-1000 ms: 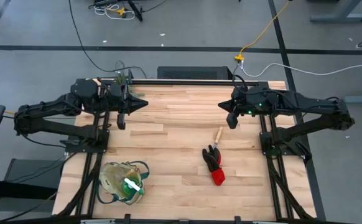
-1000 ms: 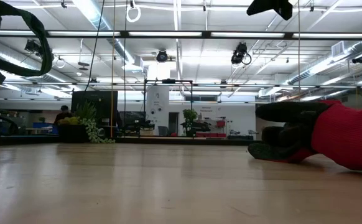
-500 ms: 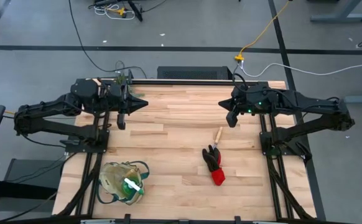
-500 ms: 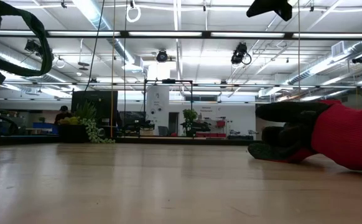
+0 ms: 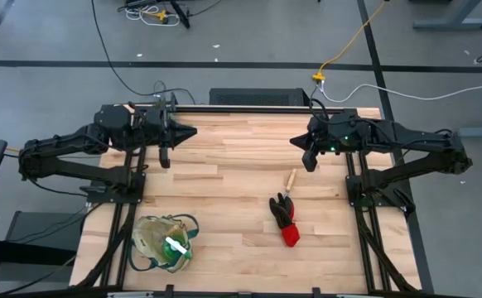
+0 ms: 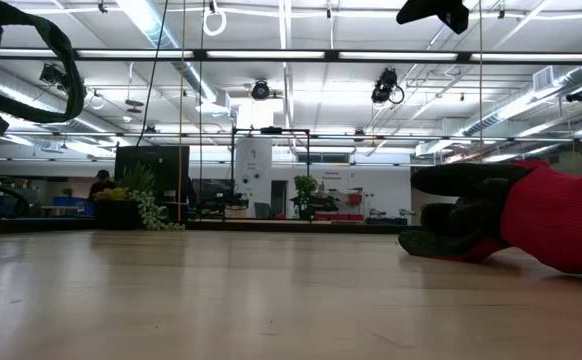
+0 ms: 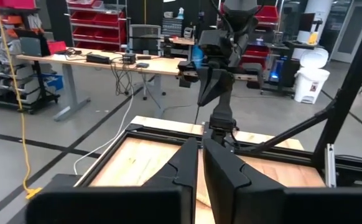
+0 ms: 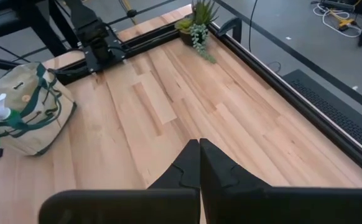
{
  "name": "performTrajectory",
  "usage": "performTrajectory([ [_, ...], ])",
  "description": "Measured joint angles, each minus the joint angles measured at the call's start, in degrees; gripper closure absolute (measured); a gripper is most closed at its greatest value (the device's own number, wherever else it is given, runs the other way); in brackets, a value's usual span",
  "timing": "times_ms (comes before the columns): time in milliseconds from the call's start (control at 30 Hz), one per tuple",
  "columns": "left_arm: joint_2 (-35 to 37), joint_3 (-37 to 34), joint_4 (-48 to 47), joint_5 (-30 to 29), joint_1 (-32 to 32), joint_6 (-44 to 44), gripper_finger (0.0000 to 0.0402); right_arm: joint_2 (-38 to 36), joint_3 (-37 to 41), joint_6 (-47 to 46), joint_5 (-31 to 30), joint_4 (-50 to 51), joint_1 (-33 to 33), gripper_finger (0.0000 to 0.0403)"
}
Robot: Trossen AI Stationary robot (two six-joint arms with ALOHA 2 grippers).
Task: Pick & Place Garden tools in Gardening bag
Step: Put the brown hand rake into the white gardening bag
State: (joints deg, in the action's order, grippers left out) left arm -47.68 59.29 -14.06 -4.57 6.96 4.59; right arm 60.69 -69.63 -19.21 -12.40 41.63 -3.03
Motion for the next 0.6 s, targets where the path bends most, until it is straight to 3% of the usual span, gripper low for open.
performTrajectory([
  [600,0.02,0.0,0.01,-0.56,-0.02,0.28,0.0367,0.0,0.0,-14.33,-0.08,0.0,-1.78,0.0403],
])
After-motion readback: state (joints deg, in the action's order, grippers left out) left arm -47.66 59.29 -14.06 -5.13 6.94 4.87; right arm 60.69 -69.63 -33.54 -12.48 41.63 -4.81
